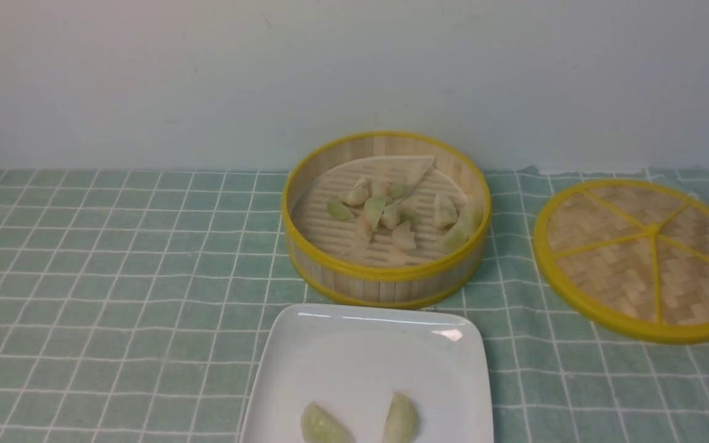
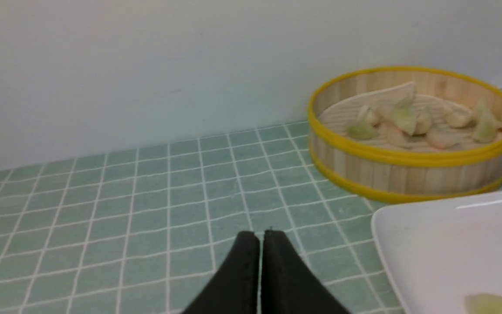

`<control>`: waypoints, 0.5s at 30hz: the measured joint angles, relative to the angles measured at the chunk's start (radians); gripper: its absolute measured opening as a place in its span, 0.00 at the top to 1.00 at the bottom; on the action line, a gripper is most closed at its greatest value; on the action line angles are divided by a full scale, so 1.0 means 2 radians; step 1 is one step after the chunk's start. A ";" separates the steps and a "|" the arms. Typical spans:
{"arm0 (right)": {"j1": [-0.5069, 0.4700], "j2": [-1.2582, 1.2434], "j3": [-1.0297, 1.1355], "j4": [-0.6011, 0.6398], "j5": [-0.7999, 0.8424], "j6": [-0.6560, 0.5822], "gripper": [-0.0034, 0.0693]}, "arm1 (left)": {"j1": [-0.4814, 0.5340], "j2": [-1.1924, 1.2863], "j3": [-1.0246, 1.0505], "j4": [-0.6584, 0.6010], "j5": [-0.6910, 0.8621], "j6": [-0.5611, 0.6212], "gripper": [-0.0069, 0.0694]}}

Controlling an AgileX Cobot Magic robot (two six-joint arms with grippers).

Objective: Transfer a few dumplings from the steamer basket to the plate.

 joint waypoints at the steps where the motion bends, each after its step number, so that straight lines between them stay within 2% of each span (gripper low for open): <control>1: 0.000 0.000 0.000 0.000 0.001 0.000 0.97 | 0.015 -0.010 0.024 -0.008 -0.008 0.011 0.92; 6: 0.000 0.000 0.000 0.000 0.002 0.000 0.97 | 0.050 -0.017 0.096 -0.015 -0.016 0.027 0.92; 15: 0.000 0.000 0.000 -0.004 0.003 0.000 0.97 | 0.051 -0.017 0.106 -0.018 -0.019 0.029 0.92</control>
